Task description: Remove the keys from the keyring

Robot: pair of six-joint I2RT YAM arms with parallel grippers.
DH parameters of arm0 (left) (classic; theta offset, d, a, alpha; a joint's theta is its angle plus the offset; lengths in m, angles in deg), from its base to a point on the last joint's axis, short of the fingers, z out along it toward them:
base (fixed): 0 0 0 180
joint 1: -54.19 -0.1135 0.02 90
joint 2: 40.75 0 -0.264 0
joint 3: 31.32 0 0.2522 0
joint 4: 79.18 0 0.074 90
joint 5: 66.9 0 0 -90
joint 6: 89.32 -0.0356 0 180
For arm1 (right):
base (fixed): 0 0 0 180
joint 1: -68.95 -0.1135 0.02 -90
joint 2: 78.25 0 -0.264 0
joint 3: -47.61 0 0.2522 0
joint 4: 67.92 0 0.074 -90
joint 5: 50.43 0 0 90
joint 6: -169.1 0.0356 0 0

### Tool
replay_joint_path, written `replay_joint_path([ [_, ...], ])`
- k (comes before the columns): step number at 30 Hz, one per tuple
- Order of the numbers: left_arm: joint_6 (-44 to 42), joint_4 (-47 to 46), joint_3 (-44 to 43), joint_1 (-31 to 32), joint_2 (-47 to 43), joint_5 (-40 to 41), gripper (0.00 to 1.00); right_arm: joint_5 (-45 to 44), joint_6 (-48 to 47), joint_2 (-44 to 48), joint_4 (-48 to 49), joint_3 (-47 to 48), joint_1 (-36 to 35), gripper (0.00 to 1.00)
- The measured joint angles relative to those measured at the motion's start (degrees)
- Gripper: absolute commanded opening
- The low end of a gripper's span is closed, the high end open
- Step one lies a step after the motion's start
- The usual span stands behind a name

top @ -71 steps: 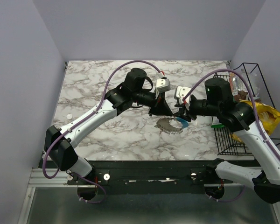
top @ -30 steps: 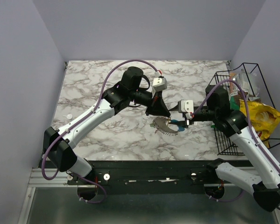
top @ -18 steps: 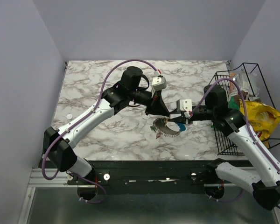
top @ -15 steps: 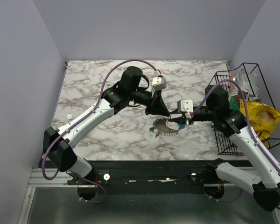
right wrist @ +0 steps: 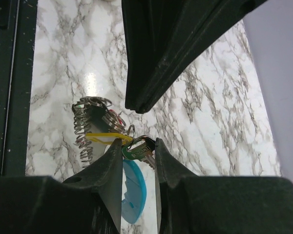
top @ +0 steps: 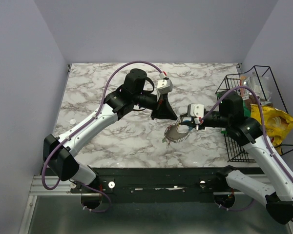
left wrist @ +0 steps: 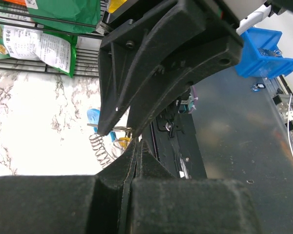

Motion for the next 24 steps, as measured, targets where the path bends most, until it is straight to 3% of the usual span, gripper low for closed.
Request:
replay_joint_path([
  [2, 0.0, -0.1, 0.0, 0.0, -0.2, 0.0, 0.0, -1.4, 0.0, -0.1, -0.1, 0.0, 0.0, 0.01],
  [10, 0.0, -0.1, 0.0, -0.1, -0.4, 0.1, 0.02, -2.3, 0.2, 1.1, -2.1, 0.2, 0.0, 0.01],
  [11, 0.0, -0.1, 0.0, -0.1, -0.4, 0.3, 0.08, -2.3, 0.3, 1.2, -2.4, 0.4, 0.0, 0.01],
  [12, 0.0, -0.2, 0.0, -0.1, -0.4, 0.4, 0.22, -2.3, 0.4, 1.2, -2.8, 0.7, 0.0, 0.01],
  [15, 0.1, -0.2, 0.0, -0.1, -0.4, 1.3, 0.43, -2.3, 0.4, 1.1, -3.7, 2.0, 0.0, 0.01],
  [18, 0.3, -0.6, 0.0, 0.0, -0.1, 1.8, 0.5, -2.3, 0.4, 0.7, -4.3, 3.4, 0.0, 0.01],
  [24, 0.2, -0.6, 0.0, 0.6, 1.2, 2.0, 0.55, -2.3, 0.5, -0.5, -5.6, 4.2, 0.0, 0.01],
])
